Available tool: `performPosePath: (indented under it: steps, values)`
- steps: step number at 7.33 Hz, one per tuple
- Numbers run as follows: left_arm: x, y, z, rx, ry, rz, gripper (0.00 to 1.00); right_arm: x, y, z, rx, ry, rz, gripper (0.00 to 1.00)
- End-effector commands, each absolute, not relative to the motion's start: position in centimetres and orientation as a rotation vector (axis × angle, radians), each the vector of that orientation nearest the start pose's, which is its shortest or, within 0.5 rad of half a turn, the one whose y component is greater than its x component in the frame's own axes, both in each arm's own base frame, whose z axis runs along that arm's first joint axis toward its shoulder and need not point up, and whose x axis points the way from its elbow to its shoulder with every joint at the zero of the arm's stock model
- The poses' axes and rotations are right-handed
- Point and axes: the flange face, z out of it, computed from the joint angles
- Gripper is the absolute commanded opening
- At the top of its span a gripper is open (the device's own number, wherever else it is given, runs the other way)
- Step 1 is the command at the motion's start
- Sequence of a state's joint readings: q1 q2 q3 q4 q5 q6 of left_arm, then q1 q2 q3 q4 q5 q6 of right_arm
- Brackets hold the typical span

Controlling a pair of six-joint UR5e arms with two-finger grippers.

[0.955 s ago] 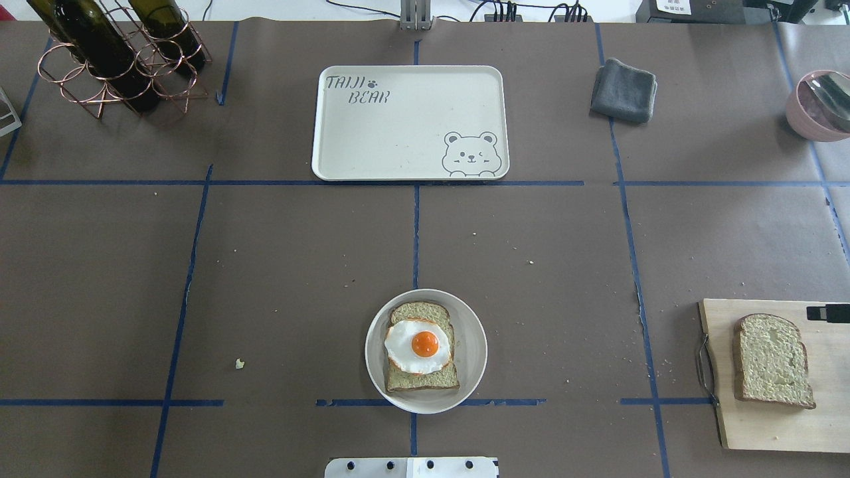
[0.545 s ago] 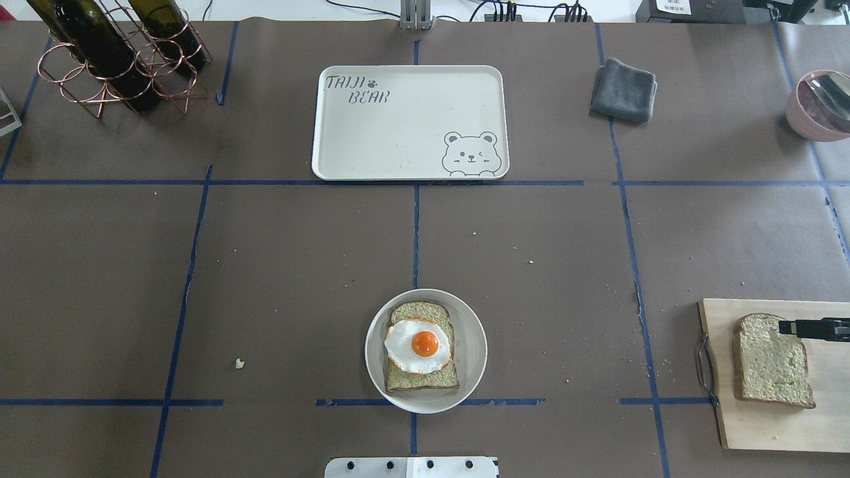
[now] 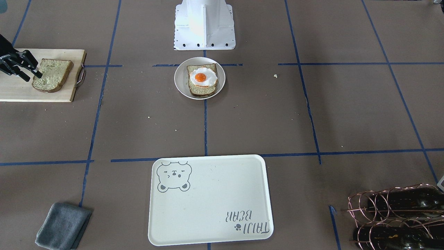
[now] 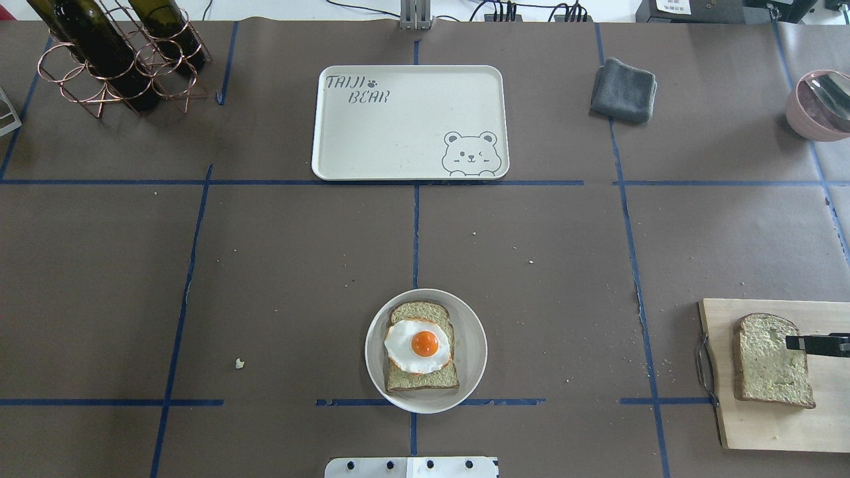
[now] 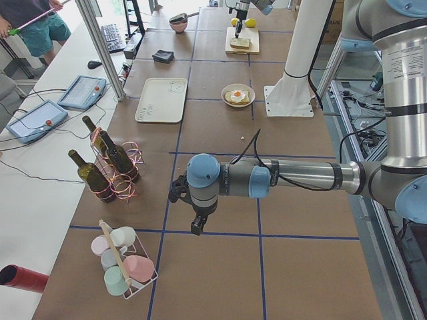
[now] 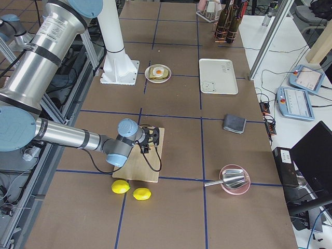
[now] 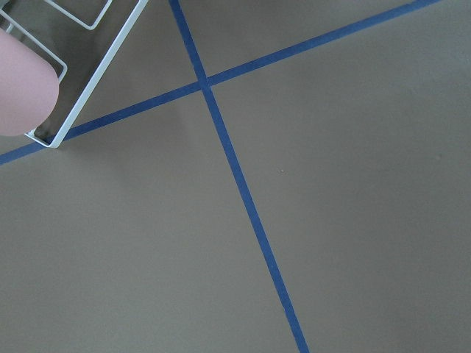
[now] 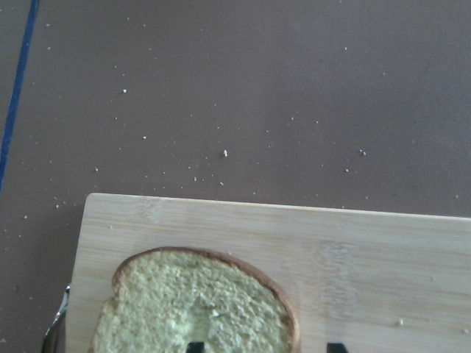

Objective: Make sandwich and place on tray
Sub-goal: 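Reach the right gripper to the bread slice on the wooden board and grasp it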

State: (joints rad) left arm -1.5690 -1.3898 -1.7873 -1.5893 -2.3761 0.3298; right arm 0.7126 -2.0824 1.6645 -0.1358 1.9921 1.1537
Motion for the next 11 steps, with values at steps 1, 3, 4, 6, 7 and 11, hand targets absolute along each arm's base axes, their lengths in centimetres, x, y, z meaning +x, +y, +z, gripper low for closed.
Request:
performPosePath:
  steps: [1,3,4,6,7,11]
  values:
    - [-6.1,-41.9,63.0,0.184,0.79,0.335,1.0,-15.7,-24.9,65.6,0.199,-1.052,0.032,0.55]
    - [-6.1,-41.9,62.9,0.185,0.789,0.336,1.0,-15.6,-24.8,66.0,0.193,-1.045,0.033,0.53]
    - [-6.1,-41.9,63.0,0.185,0.789,0.336,1.0,-15.6,-24.8,66.2,0.191,-1.042,0.034,0.38]
    - [-6.0,-41.8,63.1,0.182,0.79,0.336,1.0,-15.6,-24.8,66.1,0.188,-1.047,0.03,0.0]
    - [-6.1,-41.9,63.0,0.184,0.79,0.335,1.0,-15.6,-24.7,66.1,0.183,-1.051,0.028,0.0]
    - [-6.1,-41.7,63.2,0.18,0.79,0.334,1.0,-16.1,-24.6,63.5,0.177,-1.17,-0.036,0.0]
